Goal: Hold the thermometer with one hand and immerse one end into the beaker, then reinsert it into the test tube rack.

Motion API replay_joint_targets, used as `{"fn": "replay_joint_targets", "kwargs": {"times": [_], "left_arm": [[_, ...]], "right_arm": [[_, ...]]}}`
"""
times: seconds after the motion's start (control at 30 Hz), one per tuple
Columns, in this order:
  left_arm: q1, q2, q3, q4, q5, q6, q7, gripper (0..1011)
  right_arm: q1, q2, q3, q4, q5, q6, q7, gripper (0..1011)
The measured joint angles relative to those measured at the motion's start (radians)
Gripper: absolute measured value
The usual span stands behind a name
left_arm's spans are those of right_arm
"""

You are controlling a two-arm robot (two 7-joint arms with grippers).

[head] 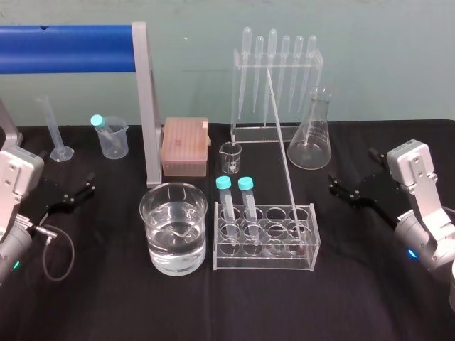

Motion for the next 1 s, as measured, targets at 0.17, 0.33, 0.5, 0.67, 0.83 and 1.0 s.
{"fn": "replay_joint_targets", "kwargs": {"times": [0.17, 0.33, 0.5, 0.67, 0.83, 1.0], "left_arm": [[0.0, 0.0, 0.0, 0.0, 0.0, 0.0, 0.0, 1008], [0.0, 0.0, 0.0, 0.0, 0.0, 0.0, 0.0, 1008], [0.0, 0.0, 0.0, 0.0, 0.0, 0.0, 0.0, 1008], [0.0, 0.0, 0.0, 0.0, 0.0, 0.0, 0.0, 1008], [0.0, 0.0, 0.0, 0.0, 0.0, 0.0, 0.0, 1008], [0.0, 0.0, 0.0, 0.0, 0.0, 0.0, 0.0, 1008]], "right_arm": [[0.0, 0.0, 0.0, 0.0, 0.0, 0.0, 0.0, 1003], [0.0, 0.0, 0.0, 0.0, 0.0, 0.0, 0.0, 1003], [0.0, 0.0, 0.0, 0.0, 0.0, 0.0, 0.0, 1003], [0.0, 0.0, 0.0, 0.0, 0.0, 0.0, 0.0, 1003], [0.0, 0.0, 0.0, 0.0, 0.0, 0.0, 0.0, 1003], [0.0, 0.0, 0.0, 0.0, 0.0, 0.0, 0.0, 1003]]}}
